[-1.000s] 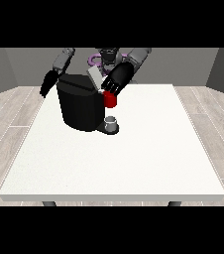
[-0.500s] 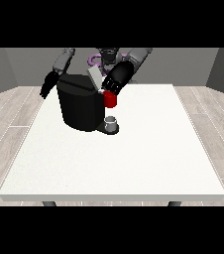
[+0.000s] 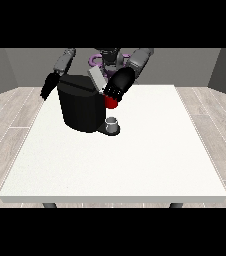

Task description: Insert the coffee pod into the coffee machine and close the lid

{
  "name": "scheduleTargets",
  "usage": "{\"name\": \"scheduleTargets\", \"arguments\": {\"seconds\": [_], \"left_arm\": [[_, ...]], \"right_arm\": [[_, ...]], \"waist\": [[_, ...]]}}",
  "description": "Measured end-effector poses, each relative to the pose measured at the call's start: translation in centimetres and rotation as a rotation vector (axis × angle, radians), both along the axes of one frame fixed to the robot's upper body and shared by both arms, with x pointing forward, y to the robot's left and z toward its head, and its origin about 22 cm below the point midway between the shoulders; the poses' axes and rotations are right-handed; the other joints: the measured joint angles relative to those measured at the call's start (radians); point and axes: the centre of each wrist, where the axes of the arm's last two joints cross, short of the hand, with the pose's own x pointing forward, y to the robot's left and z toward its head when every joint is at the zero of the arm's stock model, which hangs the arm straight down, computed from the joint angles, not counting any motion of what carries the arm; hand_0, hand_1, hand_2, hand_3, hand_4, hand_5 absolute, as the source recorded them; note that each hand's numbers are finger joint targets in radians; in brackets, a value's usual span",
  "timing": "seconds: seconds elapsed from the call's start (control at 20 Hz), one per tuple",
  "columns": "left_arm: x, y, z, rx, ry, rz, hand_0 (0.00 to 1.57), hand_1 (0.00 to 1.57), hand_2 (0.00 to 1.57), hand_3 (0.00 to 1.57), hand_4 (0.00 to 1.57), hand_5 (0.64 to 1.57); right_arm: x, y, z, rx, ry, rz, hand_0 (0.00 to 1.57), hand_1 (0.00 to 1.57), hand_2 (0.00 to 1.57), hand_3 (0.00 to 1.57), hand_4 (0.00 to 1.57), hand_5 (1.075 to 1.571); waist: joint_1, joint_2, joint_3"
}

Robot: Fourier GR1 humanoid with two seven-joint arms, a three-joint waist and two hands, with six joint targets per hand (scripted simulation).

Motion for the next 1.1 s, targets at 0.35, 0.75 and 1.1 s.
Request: {"name": "scheduleTargets", "arguments": {"seconds": [0.35,0.75,1.1], "left_arm": [[-0.1,0.5,1.5,-0.046,-0.069,-0.015,1.23,1.23,1.2,0.95,0.0,1.571],[-0.3,1.3,1.8,-0.039,-0.126,-0.024,1.22,1.22,1.17,0.89,0.0,1.571],[-0.4,1.8,2.3,0.014,-0.166,-0.038,0.74,0.74,0.87,0.65,0.0,1.571]], "right_arm": [[0.1,0.1,0.2,-0.001,-0.005,0.002,0.0,0.0,0.0,0.0,0.0,1.571],[0.0,0.6,0.7,-0.009,-0.017,0.012,0.0,0.0,0.0,0.0,0.11,1.571],[0.1,0.7,0.9,-0.031,-0.006,0.01,0.0,0.0,0.0,0.0,0.11,1.571]], "waist": [[-0.011,0.026,0.0006],[-0.024,0.04,0.0007],[-0.024,0.046,0.0004]]}}
